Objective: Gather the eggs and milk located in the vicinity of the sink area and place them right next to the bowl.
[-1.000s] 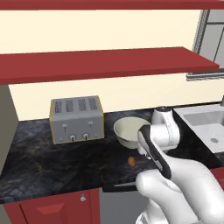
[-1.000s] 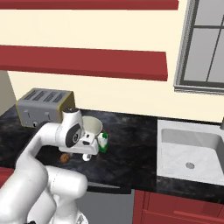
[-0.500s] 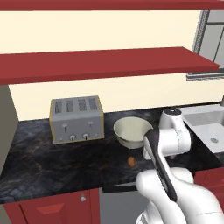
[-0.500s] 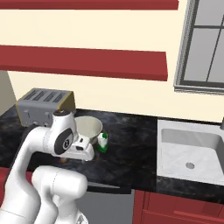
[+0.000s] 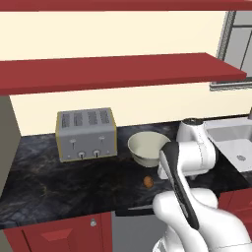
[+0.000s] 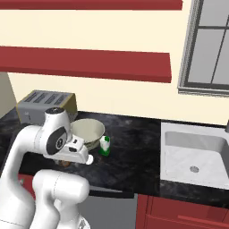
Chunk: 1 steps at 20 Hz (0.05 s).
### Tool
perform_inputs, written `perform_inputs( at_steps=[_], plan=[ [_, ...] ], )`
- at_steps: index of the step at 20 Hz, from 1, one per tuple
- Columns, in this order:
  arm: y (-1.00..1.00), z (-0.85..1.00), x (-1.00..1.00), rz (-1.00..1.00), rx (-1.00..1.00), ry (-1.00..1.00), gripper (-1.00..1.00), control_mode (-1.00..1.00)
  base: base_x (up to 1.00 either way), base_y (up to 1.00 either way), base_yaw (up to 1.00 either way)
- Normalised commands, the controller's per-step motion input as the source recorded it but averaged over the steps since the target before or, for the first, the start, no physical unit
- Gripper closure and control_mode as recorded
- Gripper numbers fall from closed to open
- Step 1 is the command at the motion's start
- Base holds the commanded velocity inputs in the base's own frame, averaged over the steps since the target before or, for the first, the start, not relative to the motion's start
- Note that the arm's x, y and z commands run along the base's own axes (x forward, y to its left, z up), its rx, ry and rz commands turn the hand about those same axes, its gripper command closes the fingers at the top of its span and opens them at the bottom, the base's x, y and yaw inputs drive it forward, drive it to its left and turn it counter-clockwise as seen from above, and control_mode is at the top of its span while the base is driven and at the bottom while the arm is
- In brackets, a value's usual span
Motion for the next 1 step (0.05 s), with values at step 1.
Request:
perform_inputs(
  at_steps=[1],
  plan=[
    [0.49,0.0,0.0,-0.03,0.0,-0.06,-1.0,-1.0,0.0,0.0,0.0]
  ],
)
